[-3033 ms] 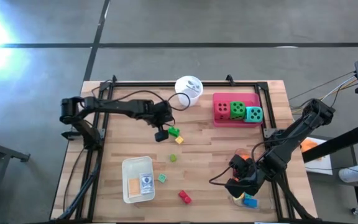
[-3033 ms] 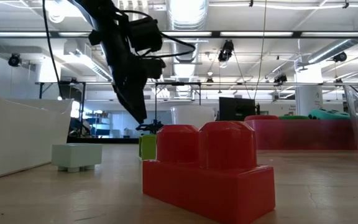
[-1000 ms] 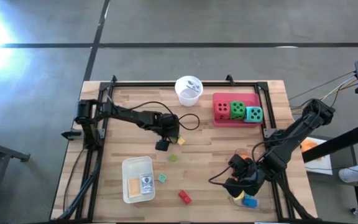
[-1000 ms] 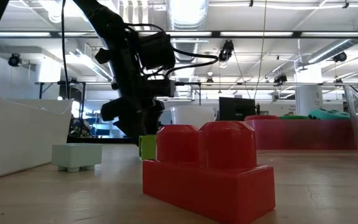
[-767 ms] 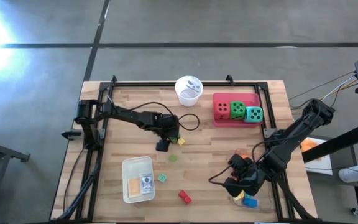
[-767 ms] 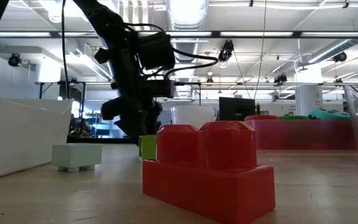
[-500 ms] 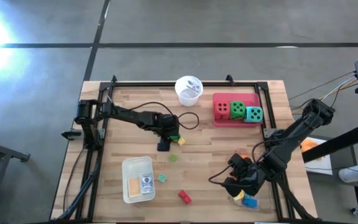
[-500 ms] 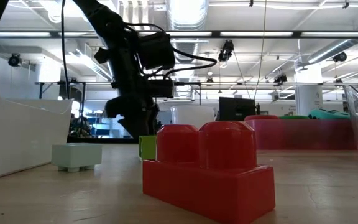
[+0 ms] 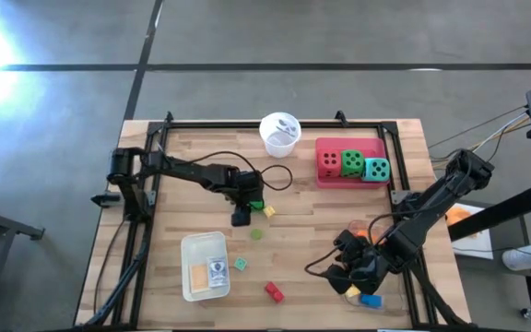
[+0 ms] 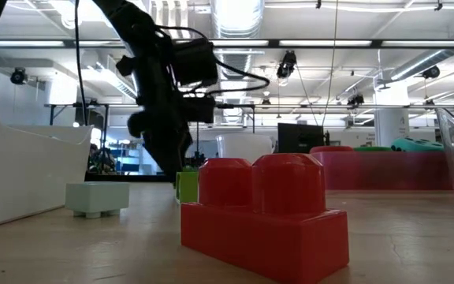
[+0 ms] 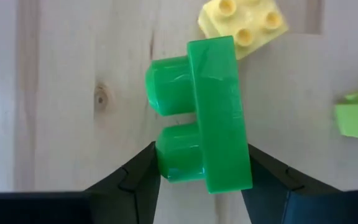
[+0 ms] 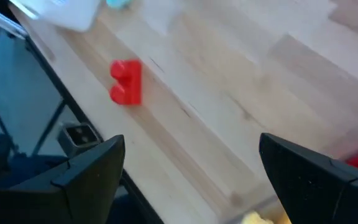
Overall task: Pick & Place Toys
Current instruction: Put the green game piece into the transparent bin
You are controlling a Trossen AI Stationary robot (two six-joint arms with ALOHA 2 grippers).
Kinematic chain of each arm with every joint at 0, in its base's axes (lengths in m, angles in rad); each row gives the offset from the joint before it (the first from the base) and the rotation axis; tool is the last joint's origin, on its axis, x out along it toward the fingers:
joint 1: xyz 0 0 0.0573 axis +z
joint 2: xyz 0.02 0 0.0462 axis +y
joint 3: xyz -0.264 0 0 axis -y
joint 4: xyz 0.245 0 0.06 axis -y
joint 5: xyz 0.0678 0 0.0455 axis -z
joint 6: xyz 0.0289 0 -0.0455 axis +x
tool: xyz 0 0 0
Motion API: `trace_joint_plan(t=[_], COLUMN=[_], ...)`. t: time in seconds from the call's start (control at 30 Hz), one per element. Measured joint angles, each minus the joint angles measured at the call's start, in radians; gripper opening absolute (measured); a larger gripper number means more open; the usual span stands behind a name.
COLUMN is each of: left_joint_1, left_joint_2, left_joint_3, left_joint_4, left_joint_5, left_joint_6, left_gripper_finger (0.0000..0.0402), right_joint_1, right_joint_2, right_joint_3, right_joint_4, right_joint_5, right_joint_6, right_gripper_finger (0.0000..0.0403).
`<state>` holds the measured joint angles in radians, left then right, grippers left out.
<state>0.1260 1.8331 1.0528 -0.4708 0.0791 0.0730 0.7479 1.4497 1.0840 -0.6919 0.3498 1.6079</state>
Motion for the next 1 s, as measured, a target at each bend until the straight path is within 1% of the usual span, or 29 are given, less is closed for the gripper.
trace_joint_plan(t=[0.1,0.2,0.3,0.4,0.5,0.67,0.73,0.87,1.0], left_joint_1=[0.000,0.000,0.000,0.000,-0.001,-0.019,-0.031,-0.046,-0.060], left_joint_2=[-0.038,-0.081,-0.139,-0.200,-0.265,-0.365,-0.397,-0.445,-0.471], left_joint_3=[0.000,0.000,0.001,0.001,0.001,0.002,0.002,0.002,0.004], left_joint_4=[-0.012,-0.030,-0.031,-0.015,0.022,0.143,0.186,0.267,0.355], left_joint_5=[0.008,0.043,0.132,0.246,0.335,0.457,0.491,0.517,0.520], left_joint_6=[-0.003,-0.017,-0.038,-0.105,-0.206,-0.384,-0.447,-0.541,-0.622], left_gripper_finger=[0.0179,0.0178,0.0178,0.0178,0.0178,0.0178,0.0178,0.0178,0.0178], right_joint_1=[0.000,-0.002,-0.008,-0.031,-0.078,-0.183,-0.223,-0.289,-0.342], right_joint_2=[0.003,0.003,0.003,0.003,0.003,0.003,0.003,0.003,0.006], right_joint_3=[0.000,0.005,0.014,0.035,0.058,0.094,0.118,0.184,0.256], right_joint_4=[0.023,0.044,0.046,0.052,0.066,0.178,0.213,0.225,0.275], right_joint_5=[0.062,0.154,0.266,0.333,0.348,0.350,0.351,0.347,0.314], right_joint_6=[-0.012,-0.014,-0.016,-0.067,-0.131,-0.263,-0.306,-0.341,-0.429], right_gripper_finger=[0.0363,0.0363,0.0363,0.0363,0.0363,0.0363,0.0363,0.0363,0.0363])
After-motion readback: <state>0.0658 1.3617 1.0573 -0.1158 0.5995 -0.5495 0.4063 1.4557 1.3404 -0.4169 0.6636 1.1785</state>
